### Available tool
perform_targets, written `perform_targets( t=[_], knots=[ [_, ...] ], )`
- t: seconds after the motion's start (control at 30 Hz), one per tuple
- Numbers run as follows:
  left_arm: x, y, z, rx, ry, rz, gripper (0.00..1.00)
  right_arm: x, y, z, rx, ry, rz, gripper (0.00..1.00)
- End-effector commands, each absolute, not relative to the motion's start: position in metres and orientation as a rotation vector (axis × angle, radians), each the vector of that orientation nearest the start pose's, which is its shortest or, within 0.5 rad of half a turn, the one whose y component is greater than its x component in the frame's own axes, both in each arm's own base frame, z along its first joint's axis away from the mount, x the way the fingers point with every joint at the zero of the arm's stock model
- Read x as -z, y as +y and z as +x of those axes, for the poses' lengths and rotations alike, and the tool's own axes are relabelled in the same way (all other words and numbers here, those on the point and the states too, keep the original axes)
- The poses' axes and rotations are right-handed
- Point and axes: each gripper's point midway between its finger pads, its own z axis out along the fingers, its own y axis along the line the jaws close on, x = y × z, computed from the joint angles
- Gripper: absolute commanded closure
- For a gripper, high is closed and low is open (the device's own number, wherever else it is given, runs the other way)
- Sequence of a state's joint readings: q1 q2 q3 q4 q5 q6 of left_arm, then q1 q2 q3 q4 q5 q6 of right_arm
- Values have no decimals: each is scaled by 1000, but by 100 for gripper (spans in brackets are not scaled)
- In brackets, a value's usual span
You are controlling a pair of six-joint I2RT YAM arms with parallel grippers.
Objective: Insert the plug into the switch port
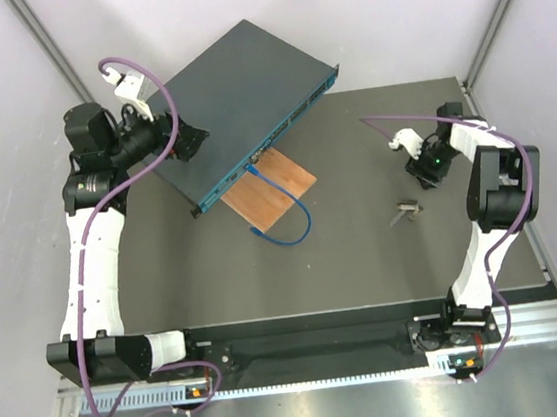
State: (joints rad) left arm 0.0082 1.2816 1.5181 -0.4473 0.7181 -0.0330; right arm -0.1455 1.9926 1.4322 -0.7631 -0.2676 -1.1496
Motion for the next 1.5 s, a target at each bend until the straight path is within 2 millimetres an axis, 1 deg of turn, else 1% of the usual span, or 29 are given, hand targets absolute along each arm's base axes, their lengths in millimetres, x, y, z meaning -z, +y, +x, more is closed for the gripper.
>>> perform_targets(
  t=[0.0,0.07,0.13,0.23,0.27,0.33,0.37,0.43,0.53,0.6,0.63,0.67,0.7,0.73,0.77,0.8,0.83,0.87,0.93,0.97,1.0,1.03,1.07,1.17,1.23,1.27,1.33,1.4,1.47],
  knots=[
    [-420,-118,354,655,1620,515,11,-20,-34,402,-205,2407,-1398,43],
    [-419,-118,355,653,1624,509,11,-19,-33,402,-210,2412,-1391,41],
    [-418,-118,355,654,1627,507,11,-17,-34,403,-202,2419,-1381,43],
    [-417,-118,355,657,1626,502,12,-15,-33,404,-207,2424,-1369,60],
    [-417,-118,356,658,1628,497,12,-13,-34,404,-209,2428,-1368,70],
    [-418,-117,357,658,1628,489,12,-12,-34,403,-208,2437,-1364,78],
    [-418,-118,356,664,1632,483,12,-12,-35,403,-202,2438,-1362,86],
    [-418,-120,357,683,1632,482,13,-16,-35,402,-196,2437,-1352,92],
    [-425,-128,350,747,1616,506,13,-50,-25,404,-213,2365,-1311,97],
    [-429,-131,350,784,1611,499,13,-99,-9,409,-241,2249,-1267,99],
    [-438,-145,343,825,1582,536,13,-119,-1,408,-265,2217,-1233,100],
    [-443,-150,340,866,1583,521,14,-153,8,406,-256,2140,-1220,100],
    [-448,-156,339,892,1575,527,13,-181,22,405,-309,2078,-1183,100],
    [-450,-168,333,942,1571,552,14,-201,30,403,-321,2030,-1170,100],
    [-454,-176,330,989,1562,552,15,-229,38,397,-307,1963,-1159,100],
    [-456,-185,326,1034,1552,562,16,-248,52,393,-343,1905,-1150,100],
    [-449,-198,320,1096,1560,575,16,-269,61,383,-338,1837,-1161,100],
    [-452,-206,320,1150,1563,544,17,-281,73,377,-351,1788,-1176,100],
    [-450,-226,314,1227,1593,556,20,-294,89,370,-346,1750,-1168,100],
    [-444,-236,313,1291,1624,561,21,-306,111,357,-353,1689,-1219,100],
    [-443,-243,311,1318,1630,572,22,-308,120,349,-377,1677,-1225,100],
    [-439,-258,303,1359,1642,600,23,-324,129,341,-365,1614,-1231,100],
    [-433,-267,303,1377,1659,605,23,-329,147,330,-393,1570,-1263,100],
    [-415,-299,289,1458,1713,643,25,-341,175,307,-454,1505,-1289,100],
    [-403,-319,275,1508,1749,679,28,-352,184,301,-504,1507,-1270,100],
    [-395,-326,274,1522,1777,674,29,-356,191,296,-521,1497,-1280,100],
    [-386,-339,266,1565,1818,670,29,-355,198,289,-530,1488,-1314,100],
    [-378,-346,267,1590,1852,646,31,-354,205,280,-536,1481,-1348,100],
    [-377,-352,268,1620,1861,617,33,-349,212,272,-533,1474,-1389,100]
  ],
)
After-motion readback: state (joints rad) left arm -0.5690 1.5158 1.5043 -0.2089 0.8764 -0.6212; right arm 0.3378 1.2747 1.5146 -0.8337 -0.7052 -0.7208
